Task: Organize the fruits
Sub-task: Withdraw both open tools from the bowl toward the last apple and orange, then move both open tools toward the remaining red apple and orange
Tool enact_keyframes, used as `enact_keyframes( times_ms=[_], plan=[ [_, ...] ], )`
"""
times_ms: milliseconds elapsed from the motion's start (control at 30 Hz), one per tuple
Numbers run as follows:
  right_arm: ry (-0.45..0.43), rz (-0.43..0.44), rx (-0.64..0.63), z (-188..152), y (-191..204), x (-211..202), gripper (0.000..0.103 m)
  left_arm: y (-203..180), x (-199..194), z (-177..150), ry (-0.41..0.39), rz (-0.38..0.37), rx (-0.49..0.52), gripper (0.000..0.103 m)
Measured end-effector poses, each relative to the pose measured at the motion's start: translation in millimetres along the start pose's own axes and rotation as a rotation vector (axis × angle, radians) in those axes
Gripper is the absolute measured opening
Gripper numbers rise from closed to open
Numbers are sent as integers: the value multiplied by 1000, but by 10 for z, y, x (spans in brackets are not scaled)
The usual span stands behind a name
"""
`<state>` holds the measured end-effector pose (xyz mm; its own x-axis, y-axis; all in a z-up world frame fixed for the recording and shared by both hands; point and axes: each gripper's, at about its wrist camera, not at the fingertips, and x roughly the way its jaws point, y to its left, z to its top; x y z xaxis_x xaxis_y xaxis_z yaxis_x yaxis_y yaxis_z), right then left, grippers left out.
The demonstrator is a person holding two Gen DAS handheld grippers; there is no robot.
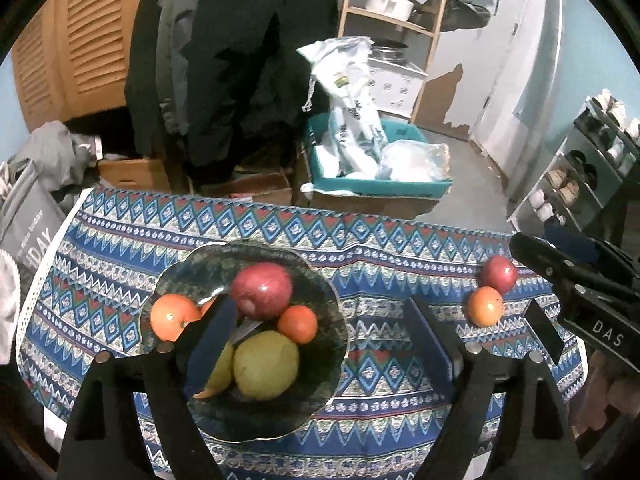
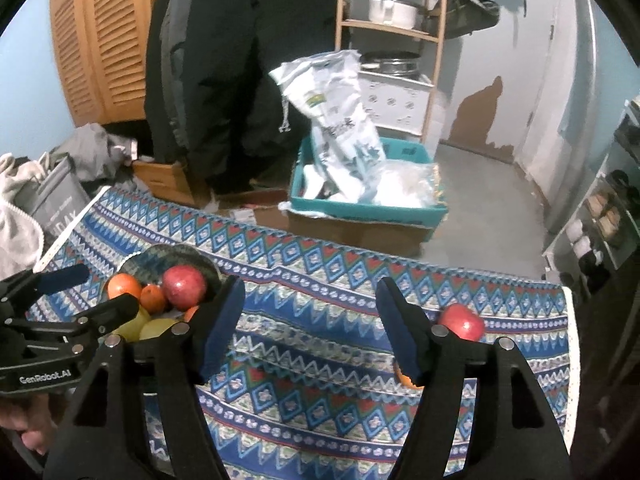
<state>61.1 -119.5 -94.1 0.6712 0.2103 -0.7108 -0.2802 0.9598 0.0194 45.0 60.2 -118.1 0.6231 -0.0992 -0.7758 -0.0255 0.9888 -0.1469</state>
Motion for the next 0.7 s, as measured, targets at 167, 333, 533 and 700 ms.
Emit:
enact_keyframes(
  times_ms=[167,333,533,700],
  plan=[
    [-19,-28,18,-42,-167,-118,71,-160,-25,20,-8,-18,17,87],
    [-33,-73,47,-115,-394,-229,75,-344,-11,27,-8,-37,43,87],
    [-23,-113,108,-246,-732,-287,75,-642,40,7,11,-62,81,87],
    [0,-140,147,-379,-1009,-302,75,-895,123,-20,33,-80,119,87]
  ],
)
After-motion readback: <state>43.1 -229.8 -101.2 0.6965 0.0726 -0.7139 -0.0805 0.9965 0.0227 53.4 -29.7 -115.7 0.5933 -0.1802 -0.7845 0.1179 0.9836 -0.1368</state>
